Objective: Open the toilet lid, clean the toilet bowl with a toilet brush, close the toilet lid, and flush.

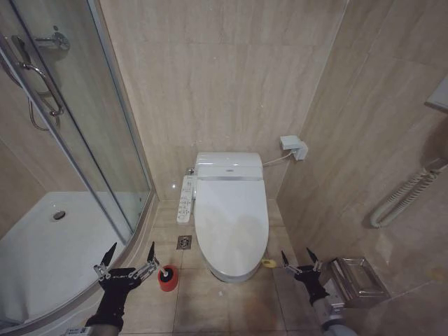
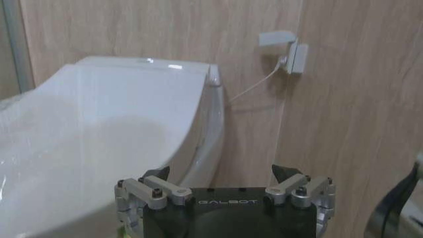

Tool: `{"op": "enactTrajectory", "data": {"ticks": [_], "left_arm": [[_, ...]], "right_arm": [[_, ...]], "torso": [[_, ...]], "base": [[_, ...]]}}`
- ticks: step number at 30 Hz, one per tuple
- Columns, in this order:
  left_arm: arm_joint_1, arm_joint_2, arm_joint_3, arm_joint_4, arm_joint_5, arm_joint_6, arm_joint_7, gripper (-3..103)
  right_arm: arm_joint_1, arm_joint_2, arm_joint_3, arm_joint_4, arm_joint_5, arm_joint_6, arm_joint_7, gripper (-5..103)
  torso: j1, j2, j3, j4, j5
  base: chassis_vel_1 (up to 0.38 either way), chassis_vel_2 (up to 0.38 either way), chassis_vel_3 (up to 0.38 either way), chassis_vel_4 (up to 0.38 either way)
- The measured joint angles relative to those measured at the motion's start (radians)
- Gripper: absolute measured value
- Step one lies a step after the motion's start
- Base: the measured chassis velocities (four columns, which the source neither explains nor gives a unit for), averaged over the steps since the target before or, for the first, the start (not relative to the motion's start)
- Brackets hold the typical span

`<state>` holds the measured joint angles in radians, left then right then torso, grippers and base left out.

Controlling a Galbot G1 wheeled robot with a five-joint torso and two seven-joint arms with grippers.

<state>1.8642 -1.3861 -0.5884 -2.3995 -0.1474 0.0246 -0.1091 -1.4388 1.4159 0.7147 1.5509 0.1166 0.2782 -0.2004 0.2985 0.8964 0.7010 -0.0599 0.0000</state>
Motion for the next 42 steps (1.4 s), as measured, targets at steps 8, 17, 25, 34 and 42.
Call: {"op": "enactTrajectory", "data": {"ticks": [8, 17, 25, 34, 42], "left_arm": [[0.0, 0.0, 0.0, 0.0, 0.0, 0.0, 0.0, 100], [0.0, 0.0, 0.0, 0.0, 0.0, 0.0, 0.0, 100], [0.0, 0.0, 0.0, 0.0, 0.0, 0.0, 0.0, 100], [0.0, 0.0, 0.0, 0.0, 0.0, 0.0, 0.0, 100], [0.0, 0.0, 0.0, 0.0, 0.0, 0.0, 0.0, 100]], "right_arm": [[0.028, 0.001, -0.016, -0.071, -0.037, 0.011, -0.008, 100], [0.069, 0.007, -0.036, -0.166, -0.071, 0.023, -0.02, 100], [0.083, 0.009, -0.037, -0.228, -0.101, 0.044, -0.05, 100], [0.103, 0.026, -0.037, -0.266, -0.138, 0.064, -0.06, 100], [0.138, 0.045, -0.04, -0.316, -0.164, 0.075, -0.06, 100]], "torso": [[0.0, 0.0, 0.0, 0.0, -0.0001], [0.0, 0.0, 0.0, 0.0001, -0.0001], [0.0, 0.0, 0.0, 0.0, -0.0001], [0.0, 0.0, 0.0, 0.0001, -0.0001], [0.0, 0.0, 0.0, 0.0, 0.0]], "base": [[0.0, 0.0, 0.0, 0.0], [0.0, 0.0, 0.0, 0.0], [0.0, 0.0, 0.0, 0.0], [0.0, 0.0, 0.0, 0.0], [0.0, 0.0, 0.0, 0.0]]}}
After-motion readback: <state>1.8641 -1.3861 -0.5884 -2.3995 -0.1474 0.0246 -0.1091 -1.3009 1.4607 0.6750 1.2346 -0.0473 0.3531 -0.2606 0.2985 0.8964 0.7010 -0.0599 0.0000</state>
